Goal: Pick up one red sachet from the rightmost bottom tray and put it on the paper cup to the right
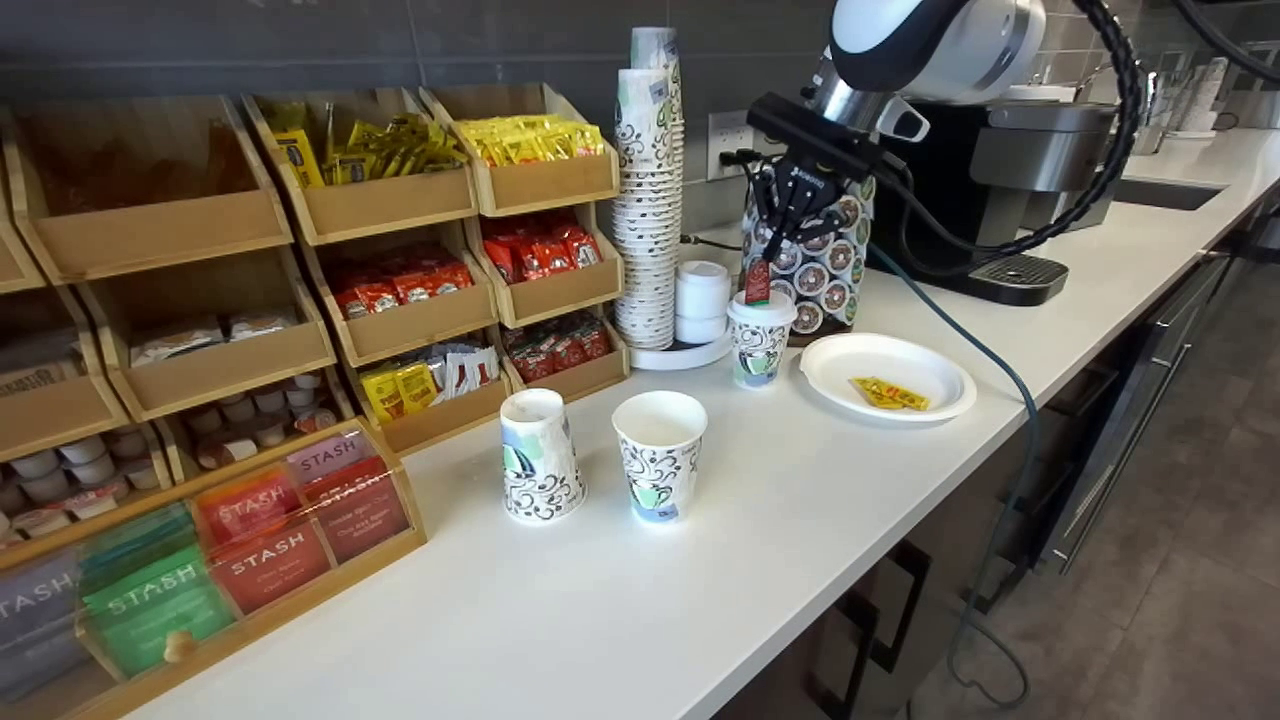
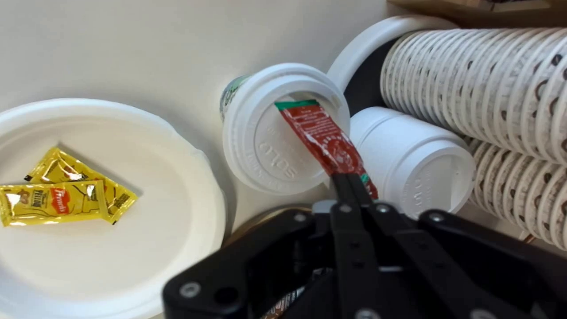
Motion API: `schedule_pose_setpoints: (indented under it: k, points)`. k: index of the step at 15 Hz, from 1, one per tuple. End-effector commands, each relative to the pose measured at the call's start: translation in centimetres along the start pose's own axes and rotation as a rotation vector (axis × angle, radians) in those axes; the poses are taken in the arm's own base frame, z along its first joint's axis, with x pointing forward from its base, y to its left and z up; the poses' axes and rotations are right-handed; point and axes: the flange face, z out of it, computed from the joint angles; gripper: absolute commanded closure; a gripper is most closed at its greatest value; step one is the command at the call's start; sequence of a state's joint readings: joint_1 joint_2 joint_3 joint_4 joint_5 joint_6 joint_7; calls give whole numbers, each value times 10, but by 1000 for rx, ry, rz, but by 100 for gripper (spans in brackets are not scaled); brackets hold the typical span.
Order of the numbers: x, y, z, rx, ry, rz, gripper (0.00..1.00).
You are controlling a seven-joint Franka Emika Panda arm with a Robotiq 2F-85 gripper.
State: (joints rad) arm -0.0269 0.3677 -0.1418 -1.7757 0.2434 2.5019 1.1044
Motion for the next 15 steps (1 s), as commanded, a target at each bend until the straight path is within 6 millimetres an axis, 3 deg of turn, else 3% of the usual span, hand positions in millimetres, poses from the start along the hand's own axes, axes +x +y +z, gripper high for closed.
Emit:
schedule_pose_setpoints:
  k: [1,6,7,8,15]
  points:
    - [4,-7,10,-30,-9,40,100]
    - [8,-7,13,-64,-16,45,100]
    - [9,-6,12,-71,-23,38,74]
    - [10,-6,12,-73,-26,37,73]
    - [13,-6,-2,-73,-36,25,22]
